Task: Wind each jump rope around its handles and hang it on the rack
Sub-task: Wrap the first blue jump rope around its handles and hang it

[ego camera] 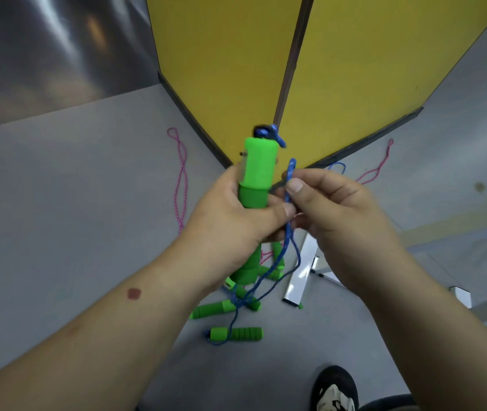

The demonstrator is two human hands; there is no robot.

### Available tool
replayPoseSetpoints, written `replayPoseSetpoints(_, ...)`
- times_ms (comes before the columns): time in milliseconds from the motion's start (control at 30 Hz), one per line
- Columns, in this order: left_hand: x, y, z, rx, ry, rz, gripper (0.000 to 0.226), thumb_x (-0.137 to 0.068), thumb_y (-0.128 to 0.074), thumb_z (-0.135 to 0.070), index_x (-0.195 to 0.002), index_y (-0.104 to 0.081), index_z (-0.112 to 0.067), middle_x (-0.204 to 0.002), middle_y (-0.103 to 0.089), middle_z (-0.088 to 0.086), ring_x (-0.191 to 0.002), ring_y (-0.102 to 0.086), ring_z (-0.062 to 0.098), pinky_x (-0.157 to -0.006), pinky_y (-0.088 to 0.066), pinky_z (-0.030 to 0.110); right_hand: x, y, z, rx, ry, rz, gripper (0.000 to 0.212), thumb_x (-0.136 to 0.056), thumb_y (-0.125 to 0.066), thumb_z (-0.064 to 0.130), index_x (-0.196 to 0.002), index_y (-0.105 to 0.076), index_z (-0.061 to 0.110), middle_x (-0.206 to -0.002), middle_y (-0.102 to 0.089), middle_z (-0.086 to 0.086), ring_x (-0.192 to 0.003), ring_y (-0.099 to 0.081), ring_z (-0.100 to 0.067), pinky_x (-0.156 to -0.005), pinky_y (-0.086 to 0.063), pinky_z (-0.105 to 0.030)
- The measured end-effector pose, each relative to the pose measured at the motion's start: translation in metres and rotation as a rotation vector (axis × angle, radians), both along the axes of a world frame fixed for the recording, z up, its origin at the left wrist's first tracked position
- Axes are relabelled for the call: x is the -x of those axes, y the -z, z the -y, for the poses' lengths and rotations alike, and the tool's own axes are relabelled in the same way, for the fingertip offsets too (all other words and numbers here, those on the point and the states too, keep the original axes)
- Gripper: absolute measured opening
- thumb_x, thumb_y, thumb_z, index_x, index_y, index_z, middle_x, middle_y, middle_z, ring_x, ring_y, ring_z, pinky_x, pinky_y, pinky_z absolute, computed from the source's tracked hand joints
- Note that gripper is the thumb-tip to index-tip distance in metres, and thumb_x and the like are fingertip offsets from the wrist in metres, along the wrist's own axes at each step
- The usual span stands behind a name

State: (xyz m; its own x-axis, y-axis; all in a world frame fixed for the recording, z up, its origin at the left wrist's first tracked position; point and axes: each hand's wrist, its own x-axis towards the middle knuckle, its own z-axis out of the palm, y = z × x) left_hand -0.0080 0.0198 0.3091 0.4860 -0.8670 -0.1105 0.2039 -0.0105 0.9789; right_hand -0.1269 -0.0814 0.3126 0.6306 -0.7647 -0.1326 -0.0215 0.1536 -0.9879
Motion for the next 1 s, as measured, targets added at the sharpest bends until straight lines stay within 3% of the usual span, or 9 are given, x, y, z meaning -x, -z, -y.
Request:
replayPoseSetpoints(100, -0.011, -0.004, 0.002, 0.05, -0.14, -0.083, 0.048, -0.089, -0.076, 0.001, -0.124, -0.061, -0.028, -0.079, -0.07, 0.006, -0.071, -0.071, 0.02, -0.069, -0.061, 0.034, 0.004, 0.002, -0.002, -0.061, -0.231, -0.092, 0.023, -0.093, -0.063, 0.027, -0.104, -0.075, 0.011, -0.095, -0.075, -0.017, -0.084, -0.065, -0.023, -0.077, -0.053, -0.04)
replayPoseSetpoints(200, -0.02, -0.004, 0.003, 0.035, -0.223, -0.059, 0.046, -0.09, -0.077, -0.004, -0.126, -0.06, -0.026, -0.08, -0.072, 0.006, -0.071, -0.071, 0.018, -0.061, -0.056, 0.027, 0.006, -0.002, -0.004, -0.007, -0.349, -0.179, 0.014, -0.096, -0.065, 0.008, -0.105, -0.075, 0.01, -0.086, -0.077, -0.007, -0.08, -0.067, -0.016, -0.074, -0.053, -0.031)
replayPoseSetpoints(300, -0.018, -0.006, 0.0, 0.007, -0.176, -0.054, 0.038, -0.095, -0.071, -0.008, -0.123, -0.059, -0.03, -0.085, -0.077, 0.001, -0.074, -0.074, 0.013, -0.056, -0.053, 0.021, 0.003, -0.003, -0.004, 0.018, -0.203, -0.088, 0.014, -0.093, -0.066, 0.004, -0.102, -0.075, 0.011, -0.087, -0.077, -0.009, -0.076, -0.067, -0.016, -0.065, -0.054, -0.027)
replayPoseSetpoints(433, -0.004, -0.003, -0.003, -0.026, 0.04, -0.05, 0.041, -0.094, -0.07, -0.003, -0.124, -0.063, -0.03, -0.098, -0.079, 0.004, -0.089, -0.078, 0.022, -0.059, -0.054, 0.023, 0.002, -0.005, -0.002, 0.073, -0.029, 0.017, 0.015, -0.092, -0.068, 0.005, -0.102, -0.076, 0.012, -0.089, -0.079, -0.004, -0.076, -0.069, -0.013, -0.06, -0.052, -0.024)
replayPoseSetpoints(533, 0.003, 0.0, -0.001, -0.021, 0.074, 0.014, 0.045, -0.09, -0.071, 0.006, -0.118, -0.064, -0.029, -0.087, -0.077, 0.011, -0.079, -0.075, 0.02, -0.067, -0.058, 0.03, 0.001, -0.008, -0.002, 0.068, 0.012, 0.052, 0.015, -0.091, -0.067, 0.002, -0.103, -0.075, 0.006, -0.078, -0.077, -0.002, -0.06, -0.064, -0.01, -0.054, -0.049, -0.021)
replayPoseSetpoints(633, 0.004, -0.002, 0.001, 0.021, 0.0, -0.019, 0.045, -0.09, -0.072, 0.007, -0.121, -0.062, -0.024, -0.074, -0.071, 0.009, -0.066, -0.071, 0.018, -0.064, -0.057, 0.029, -0.001, -0.002, -0.002, 0.043, -0.005, 0.034, 0.016, -0.089, -0.072, 0.017, -0.103, -0.075, 0.008, -0.084, -0.074, -0.013, -0.067, -0.061, -0.022, -0.062, -0.051, -0.037)
replayPoseSetpoints(733, -0.004, -0.01, 0.002, 0.079, -0.125, -0.159, 0.044, -0.092, -0.071, 0.003, -0.128, -0.059, -0.019, -0.074, -0.071, 0.004, -0.066, -0.07, 0.018, -0.061, -0.058, 0.026, 0.002, 0.003, 0.0, -0.011, -0.165, -0.097, 0.022, -0.09, -0.063, 0.037, -0.092, -0.078, 0.021, -0.084, -0.072, -0.001, -0.078, -0.058, -0.017, -0.071, -0.046, -0.034)
replayPoseSetpoints(833, -0.014, -0.012, 0.001, 0.088, -0.211, -0.188, 0.041, -0.095, -0.069, -0.002, -0.13, -0.056, -0.02, -0.083, -0.078, 0.006, -0.076, -0.077, 0.019, -0.06, -0.058, 0.027, 0.005, -0.001, -0.004, 0.08, -0.343, -0.218, 0.017, -0.099, -0.062, 0.024, -0.097, -0.077, 0.018, -0.092, -0.078, -0.002, -0.08, -0.058, -0.011, -0.072, -0.046, -0.024)
replayPoseSetpoints(1000, -0.01, -0.006, 0.0, 0.039, -0.135, -0.061, 0.037, -0.096, -0.069, -0.005, -0.124, -0.058, -0.026, -0.087, -0.077, 0.002, -0.082, -0.077, 0.017, -0.066, -0.059, 0.027, 0.003, -0.004, -0.001, 0.143, -0.092, -0.046, 0.013, -0.097, -0.063, 0.01, -0.096, -0.074, 0.015, -0.081, -0.076, 0.002, -0.073, -0.062, -0.009, -0.066, -0.049, -0.023)
